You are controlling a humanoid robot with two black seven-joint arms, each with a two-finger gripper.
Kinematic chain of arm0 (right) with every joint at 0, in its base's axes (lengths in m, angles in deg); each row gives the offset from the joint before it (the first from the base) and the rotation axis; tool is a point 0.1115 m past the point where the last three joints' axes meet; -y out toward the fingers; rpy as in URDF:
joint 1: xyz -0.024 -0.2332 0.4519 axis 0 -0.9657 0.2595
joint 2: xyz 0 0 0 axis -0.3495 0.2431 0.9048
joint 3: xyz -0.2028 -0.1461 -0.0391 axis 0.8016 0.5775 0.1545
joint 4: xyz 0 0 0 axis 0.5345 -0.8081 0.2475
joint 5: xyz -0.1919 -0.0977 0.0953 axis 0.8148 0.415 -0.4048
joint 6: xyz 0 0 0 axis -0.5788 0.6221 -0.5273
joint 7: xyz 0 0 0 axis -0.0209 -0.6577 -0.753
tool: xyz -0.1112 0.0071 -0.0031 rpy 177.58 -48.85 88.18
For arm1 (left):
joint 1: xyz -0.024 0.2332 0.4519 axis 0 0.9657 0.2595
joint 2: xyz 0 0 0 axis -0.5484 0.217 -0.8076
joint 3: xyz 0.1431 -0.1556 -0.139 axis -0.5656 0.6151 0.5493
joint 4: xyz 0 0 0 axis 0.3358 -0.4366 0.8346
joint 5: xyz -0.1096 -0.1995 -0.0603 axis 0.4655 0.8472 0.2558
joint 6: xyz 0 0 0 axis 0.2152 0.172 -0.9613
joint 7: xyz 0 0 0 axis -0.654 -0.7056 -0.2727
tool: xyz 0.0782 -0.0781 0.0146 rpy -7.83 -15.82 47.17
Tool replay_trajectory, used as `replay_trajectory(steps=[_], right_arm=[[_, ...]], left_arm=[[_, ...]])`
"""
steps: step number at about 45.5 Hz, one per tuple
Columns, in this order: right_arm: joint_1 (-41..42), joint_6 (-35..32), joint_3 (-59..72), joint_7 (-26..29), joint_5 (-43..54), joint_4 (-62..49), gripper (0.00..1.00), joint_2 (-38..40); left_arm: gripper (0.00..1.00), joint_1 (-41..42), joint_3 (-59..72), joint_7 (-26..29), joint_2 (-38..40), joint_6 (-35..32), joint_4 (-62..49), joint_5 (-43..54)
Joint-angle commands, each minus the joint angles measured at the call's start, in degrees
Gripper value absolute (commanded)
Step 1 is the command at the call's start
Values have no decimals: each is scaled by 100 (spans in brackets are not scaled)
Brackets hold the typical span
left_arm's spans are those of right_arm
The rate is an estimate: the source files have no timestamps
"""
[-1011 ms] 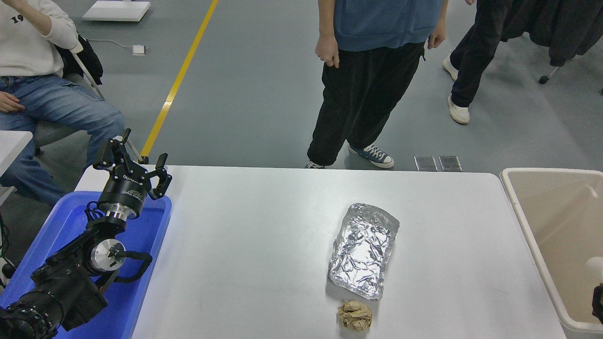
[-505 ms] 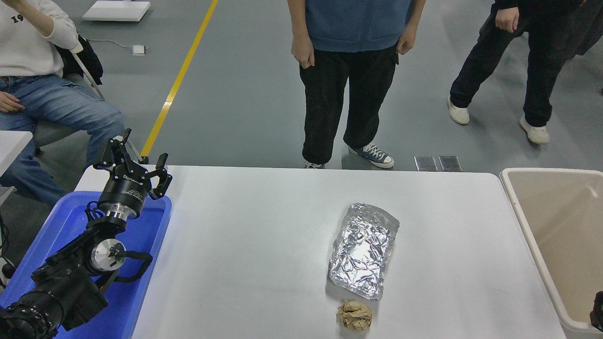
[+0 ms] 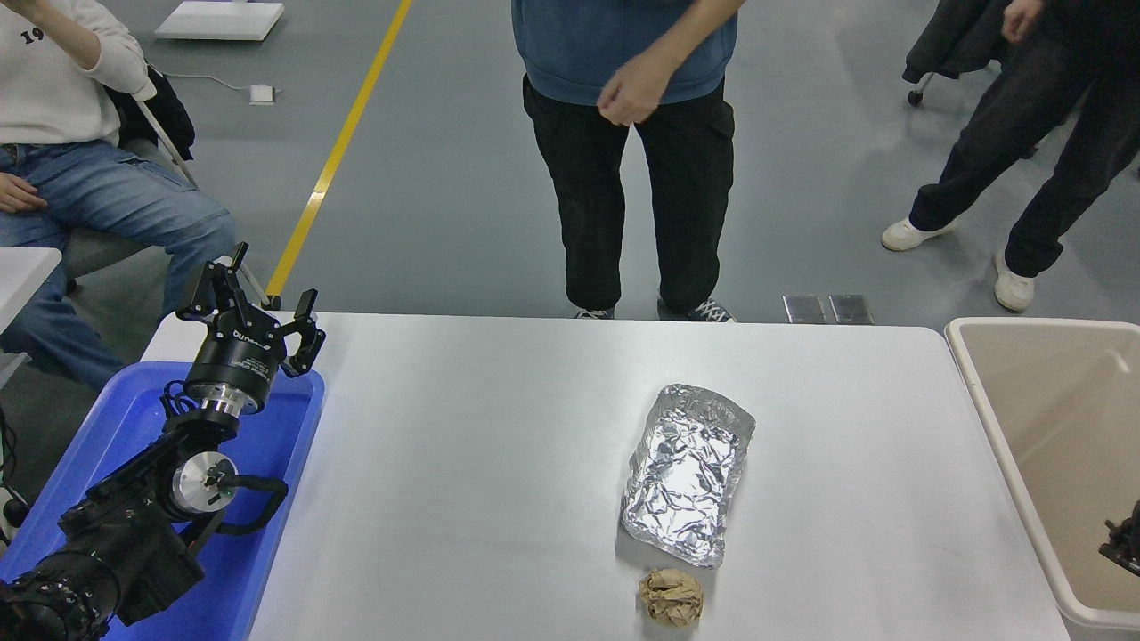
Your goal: Dispose of the paper cup in the dustbin
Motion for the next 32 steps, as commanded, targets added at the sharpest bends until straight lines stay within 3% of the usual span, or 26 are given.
replay_trajectory(steps=[1,8,16,32], right_arm=[[359,-405,-580,-9,-17,1338,100,504],[367,-396,-1073,-26,62,3227,100,1005],[534,-413,-1275,-35,352,4433,100,901],[622,-396,-1205,-123,2110,4311,100,-628]], left_arm=[[100,0,0,0,-2,2,-1,0],[100,0,0,0,-2,2,-1,0],[100,-9,0,0,7,2,8,0],[100,-9,-9,0,7,2,-1,0]])
